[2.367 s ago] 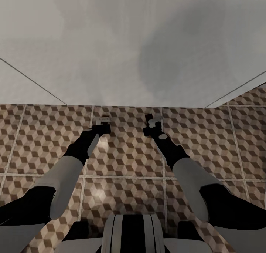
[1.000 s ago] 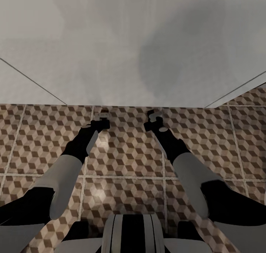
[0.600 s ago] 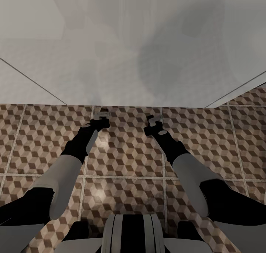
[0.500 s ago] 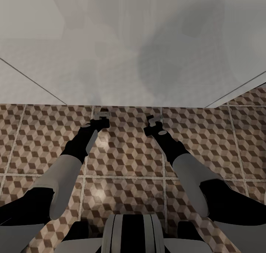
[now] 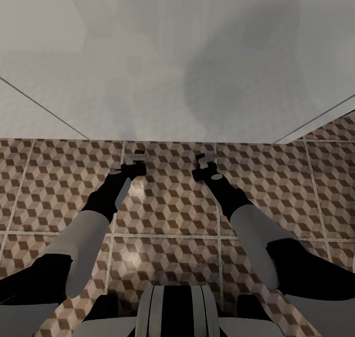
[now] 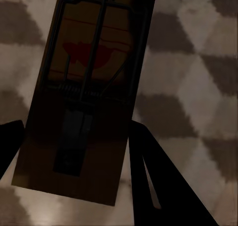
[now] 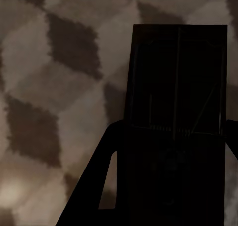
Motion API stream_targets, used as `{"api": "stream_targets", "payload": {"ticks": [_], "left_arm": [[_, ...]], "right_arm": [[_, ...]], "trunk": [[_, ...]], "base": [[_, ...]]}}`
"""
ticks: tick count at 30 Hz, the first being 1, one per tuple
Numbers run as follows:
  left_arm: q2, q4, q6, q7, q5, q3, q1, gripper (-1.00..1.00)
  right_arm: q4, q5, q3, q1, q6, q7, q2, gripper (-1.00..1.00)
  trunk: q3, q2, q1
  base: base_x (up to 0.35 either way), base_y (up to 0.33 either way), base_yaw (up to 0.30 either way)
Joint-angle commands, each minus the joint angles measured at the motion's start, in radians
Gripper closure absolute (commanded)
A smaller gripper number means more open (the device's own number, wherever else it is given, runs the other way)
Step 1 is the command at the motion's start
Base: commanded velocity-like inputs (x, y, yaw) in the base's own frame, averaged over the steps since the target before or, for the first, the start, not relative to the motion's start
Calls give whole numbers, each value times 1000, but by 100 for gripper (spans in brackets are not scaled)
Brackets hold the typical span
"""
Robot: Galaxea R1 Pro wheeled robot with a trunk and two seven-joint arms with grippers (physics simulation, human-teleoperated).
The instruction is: Take the four mousetraps from the cabinet in the bathroom and place them on the bathroom floor. Make sure all four end up on the same floor surface, and ensure that at least two of them are either under or directly next to the same bathroom sink.
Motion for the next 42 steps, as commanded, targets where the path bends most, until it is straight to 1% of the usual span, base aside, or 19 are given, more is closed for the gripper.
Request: {"api": "stream_targets", "payload": {"ticks": [1, 9, 23, 29, 32, 35, 39, 42], "left_arm": [[0, 0, 6, 1, -1, -1, 1, 100], [4, 21, 5, 0, -2, -1, 3, 100], [7, 31, 4, 0, -4, -1, 3, 100], [40, 34, -3, -1, -5, -1, 3, 100], [60, 42, -49, -1, -6, -1, 3, 100], [69, 56, -77, -1, -6, -1, 3, 100], [81, 69, -88, -1, -6, -1, 4, 100], [98, 73, -91, -1, -6, 0, 3, 100]], "right_arm": [[-3, 10, 1, 0, 7, 2, 0, 100], [-6, 10, 2, 0, -23, 3, 0, 100], [-6, 10, 2, 0, -26, 4, 0, 100], [-7, 10, 2, 0, -27, 3, 0, 100], [-6, 10, 2, 0, -27, 4, 0, 100], [-6, 10, 2, 0, -27, 4, 0, 100], [-6, 10, 2, 0, -26, 4, 0, 100], [-6, 10, 2, 0, -26, 4, 0, 100]], "trunk": [[0, 0, 0], [0, 0, 0], [0, 0, 0], [0, 0, 0], [0, 0, 0], [0, 0, 0], [0, 0, 0], [0, 0, 0]], "base": [[0, 0, 0], [0, 0, 0], [0, 0, 0], [0, 0, 0], [0, 0, 0], [0, 0, 0], [0, 0, 0], [0, 0, 0]]}}
